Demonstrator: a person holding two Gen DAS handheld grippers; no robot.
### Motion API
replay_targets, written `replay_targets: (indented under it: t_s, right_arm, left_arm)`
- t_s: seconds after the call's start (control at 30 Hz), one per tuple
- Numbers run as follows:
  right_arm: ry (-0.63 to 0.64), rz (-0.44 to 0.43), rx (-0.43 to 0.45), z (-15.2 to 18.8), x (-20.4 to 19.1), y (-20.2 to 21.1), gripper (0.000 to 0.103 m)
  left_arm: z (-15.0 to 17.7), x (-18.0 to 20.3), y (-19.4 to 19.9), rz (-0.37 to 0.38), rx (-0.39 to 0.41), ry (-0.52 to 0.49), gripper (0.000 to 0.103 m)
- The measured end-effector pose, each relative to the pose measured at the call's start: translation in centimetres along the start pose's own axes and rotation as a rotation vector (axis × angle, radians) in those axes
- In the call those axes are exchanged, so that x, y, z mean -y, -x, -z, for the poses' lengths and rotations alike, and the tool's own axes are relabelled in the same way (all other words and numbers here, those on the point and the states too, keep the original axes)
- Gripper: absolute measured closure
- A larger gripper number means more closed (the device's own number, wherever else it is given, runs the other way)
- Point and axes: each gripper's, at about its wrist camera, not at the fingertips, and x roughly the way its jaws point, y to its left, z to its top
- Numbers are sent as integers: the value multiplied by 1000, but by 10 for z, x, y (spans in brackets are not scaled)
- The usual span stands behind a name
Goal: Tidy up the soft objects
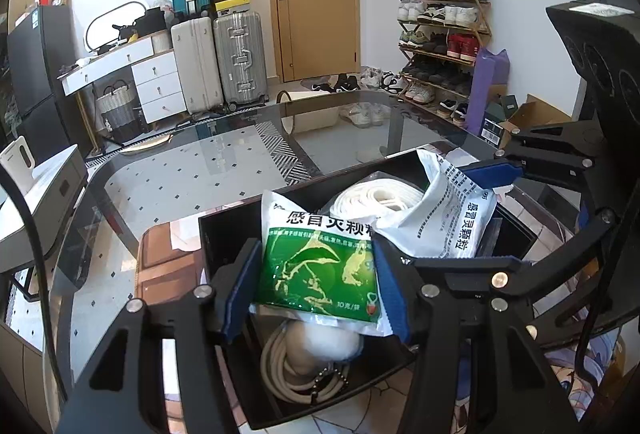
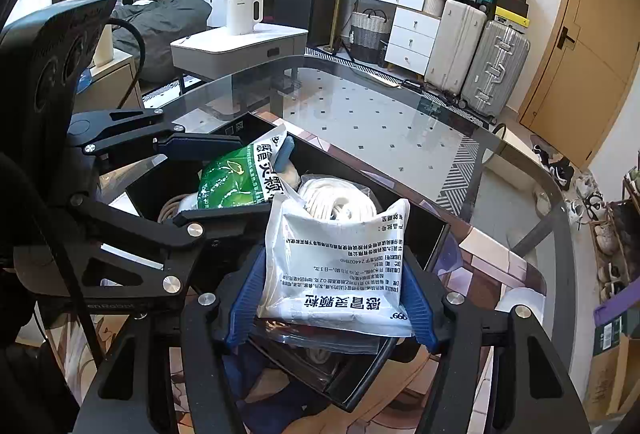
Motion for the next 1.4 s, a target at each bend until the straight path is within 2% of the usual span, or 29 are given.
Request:
replay_targets:
  t_s: [0.17, 0.27, 0.33, 0.43, 0.5, 0.67, 0.9, 1.13, 1.4]
  right_arm:
    - [7, 0, 1, 0, 1, 2, 35]
    - [6, 2, 20, 1, -1, 10, 24]
    - [3, 14, 47, 2, 1, 19, 17]
    - [-17, 29, 68, 2, 3, 31, 15]
    - [-38, 36, 84, 3, 5, 38, 11]
    - [-101, 46, 158, 10, 8, 60, 3]
    - [-199, 48, 251, 29, 10, 79, 1]
    - [-192, 53, 337, 43, -11, 92, 1]
    - [-198, 40, 353, 51, -24, 88, 1]
  left_arm:
    - [-1, 0, 1, 13, -7, -1, 46]
    - [-4, -4, 6, 34, -12, 16, 44]
    - [-5, -5, 10, 48, -12, 18, 39]
    - [-8, -5, 20, 55, 5, 21, 30]
    - [-8, -6, 27, 52, 17, 32, 15]
    - [-4, -7, 46, 71, 52, 53, 0]
    - [9, -10, 66, 15, 104, 93, 0]
    - [28, -21, 81, -51, 192, 177, 0]
    - [46, -28, 81, -100, 222, 196, 0]
